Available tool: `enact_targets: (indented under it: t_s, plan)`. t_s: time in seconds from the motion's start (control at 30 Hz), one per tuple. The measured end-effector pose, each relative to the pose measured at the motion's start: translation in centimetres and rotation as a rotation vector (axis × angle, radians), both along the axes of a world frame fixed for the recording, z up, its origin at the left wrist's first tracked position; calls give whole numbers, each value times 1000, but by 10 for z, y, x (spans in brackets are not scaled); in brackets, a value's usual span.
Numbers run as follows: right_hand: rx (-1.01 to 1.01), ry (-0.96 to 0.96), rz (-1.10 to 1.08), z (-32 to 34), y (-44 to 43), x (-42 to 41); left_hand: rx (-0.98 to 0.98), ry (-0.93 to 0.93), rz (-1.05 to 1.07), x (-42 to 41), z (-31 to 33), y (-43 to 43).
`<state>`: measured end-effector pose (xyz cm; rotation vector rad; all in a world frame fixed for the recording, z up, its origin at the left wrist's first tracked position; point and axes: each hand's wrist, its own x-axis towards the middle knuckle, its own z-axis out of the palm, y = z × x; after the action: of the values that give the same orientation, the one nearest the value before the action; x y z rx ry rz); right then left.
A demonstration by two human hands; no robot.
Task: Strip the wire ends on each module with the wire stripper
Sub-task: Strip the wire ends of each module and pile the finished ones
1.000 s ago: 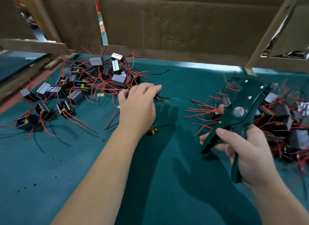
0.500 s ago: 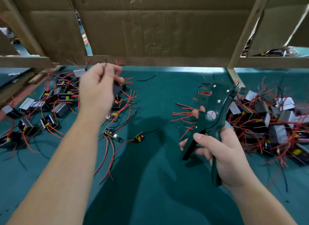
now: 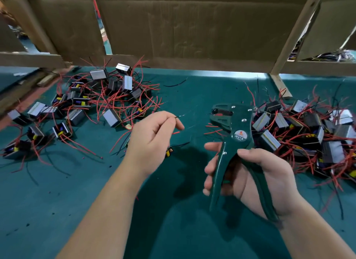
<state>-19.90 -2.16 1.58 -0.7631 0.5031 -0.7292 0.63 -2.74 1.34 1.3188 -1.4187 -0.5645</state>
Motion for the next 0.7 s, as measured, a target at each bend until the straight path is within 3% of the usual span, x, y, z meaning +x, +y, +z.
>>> enact_targets:
  t_s: [0.3, 0.7]
  plan:
    - [67, -143, 316, 5, 8, 8, -143, -326, -29, -1, 5, 12]
    - [68, -209, 285, -3, 5, 8, -128, -236, -82, -1, 0, 9]
